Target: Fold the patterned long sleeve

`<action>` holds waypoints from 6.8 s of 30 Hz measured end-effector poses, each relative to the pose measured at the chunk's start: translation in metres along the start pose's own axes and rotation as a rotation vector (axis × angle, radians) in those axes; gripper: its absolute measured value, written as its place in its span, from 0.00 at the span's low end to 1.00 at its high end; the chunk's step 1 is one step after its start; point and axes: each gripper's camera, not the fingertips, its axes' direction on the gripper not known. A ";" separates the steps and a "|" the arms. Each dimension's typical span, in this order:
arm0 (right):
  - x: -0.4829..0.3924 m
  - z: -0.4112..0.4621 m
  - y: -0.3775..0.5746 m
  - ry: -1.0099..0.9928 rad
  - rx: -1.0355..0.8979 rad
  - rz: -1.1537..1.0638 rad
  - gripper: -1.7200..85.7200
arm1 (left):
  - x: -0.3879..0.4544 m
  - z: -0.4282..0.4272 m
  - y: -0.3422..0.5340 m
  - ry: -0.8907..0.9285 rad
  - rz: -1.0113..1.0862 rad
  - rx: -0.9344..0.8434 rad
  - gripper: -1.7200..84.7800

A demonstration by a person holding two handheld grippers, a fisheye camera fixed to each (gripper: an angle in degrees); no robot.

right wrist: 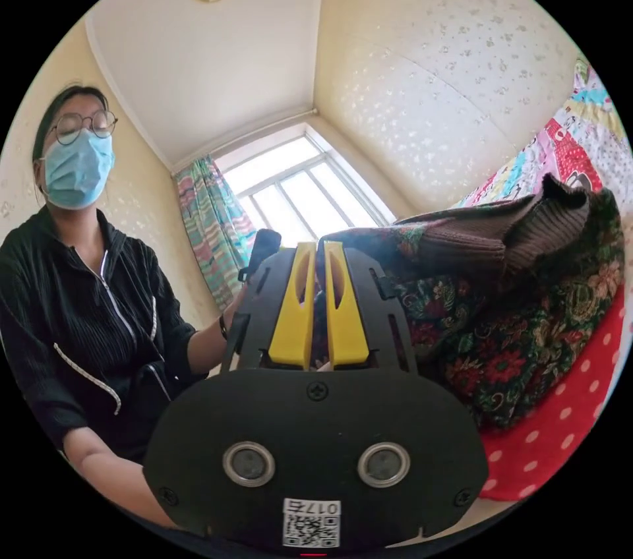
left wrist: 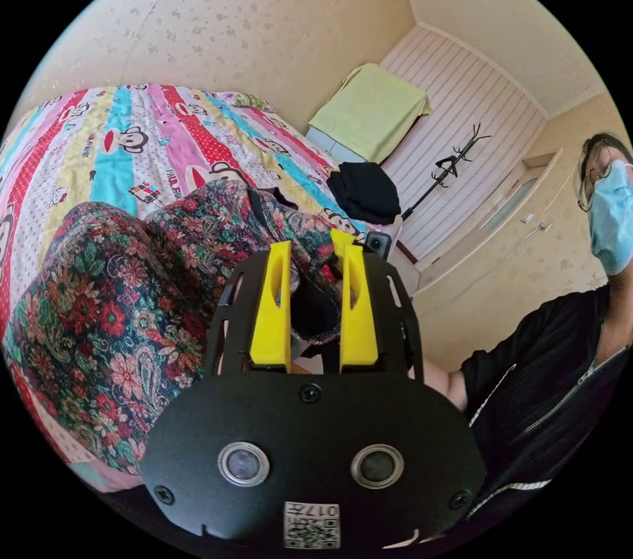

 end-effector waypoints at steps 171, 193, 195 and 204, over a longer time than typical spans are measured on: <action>-0.044 -0.061 -0.053 0.600 -0.127 -0.088 0.07 | 0.089 -0.202 0.034 -0.349 -0.110 0.500 0.09; 0.027 -0.055 -0.034 0.604 -0.122 -0.036 0.06 | 0.102 -0.140 0.015 -0.661 -0.033 0.203 0.17; 0.035 -0.058 -0.033 0.595 -0.115 -0.030 0.05 | 0.105 -0.132 0.017 -0.679 -0.006 0.184 0.16; 0.067 -0.072 -0.034 0.569 -0.103 -0.007 0.05 | 0.103 -0.106 0.015 -0.591 0.153 0.052 0.15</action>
